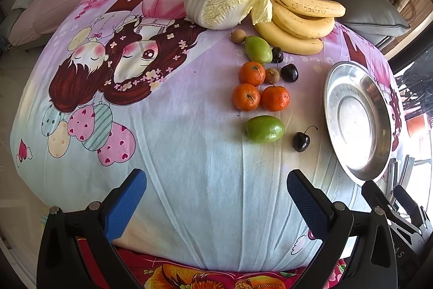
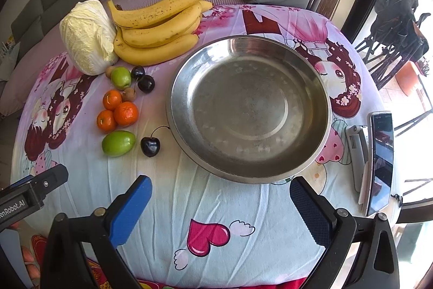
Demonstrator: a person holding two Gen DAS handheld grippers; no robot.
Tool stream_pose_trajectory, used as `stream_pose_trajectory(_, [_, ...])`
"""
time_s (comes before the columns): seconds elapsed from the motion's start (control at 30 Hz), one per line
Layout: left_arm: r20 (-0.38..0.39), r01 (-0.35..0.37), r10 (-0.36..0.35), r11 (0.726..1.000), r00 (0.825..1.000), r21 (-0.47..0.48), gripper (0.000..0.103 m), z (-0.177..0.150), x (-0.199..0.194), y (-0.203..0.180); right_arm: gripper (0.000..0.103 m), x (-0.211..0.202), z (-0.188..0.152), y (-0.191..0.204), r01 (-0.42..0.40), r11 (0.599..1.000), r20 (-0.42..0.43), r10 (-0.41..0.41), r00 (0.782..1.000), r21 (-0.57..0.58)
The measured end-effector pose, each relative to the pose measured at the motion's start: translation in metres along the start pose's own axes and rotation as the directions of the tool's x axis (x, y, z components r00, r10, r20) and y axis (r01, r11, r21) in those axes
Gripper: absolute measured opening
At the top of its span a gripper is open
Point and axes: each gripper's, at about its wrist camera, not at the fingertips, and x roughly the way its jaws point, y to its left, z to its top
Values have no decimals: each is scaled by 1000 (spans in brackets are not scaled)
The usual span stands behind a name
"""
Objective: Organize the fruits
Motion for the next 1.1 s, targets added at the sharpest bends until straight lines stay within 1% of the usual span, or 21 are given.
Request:
stream_pose_trajectory(0.4, [6, -12, 12, 1000, 1000, 12, 103, -1, 4, -3, 103, 8, -3, 0, 2, 1000, -14, -3, 1000, -15])
stream_pose_trajectory(0.67, [-3, 0, 0, 1000, 1000, -2, 103, 1, 8, 1, 103, 15, -4, -2, 8, 1000, -29, -8, 1000, -14])
stream_pose_trajectory(0.8, [-23, 30, -31, 999, 999, -25, 103, 3, 11, 4, 103, 18, -4, -1, 8, 1000, -37, -9, 999, -20])
stream_pose_trajectory(1.1, [-41, 33, -34, 999, 999, -31, 103, 9, 16, 9, 103, 29, -1, 3, 0, 1000, -60, -2, 998, -26])
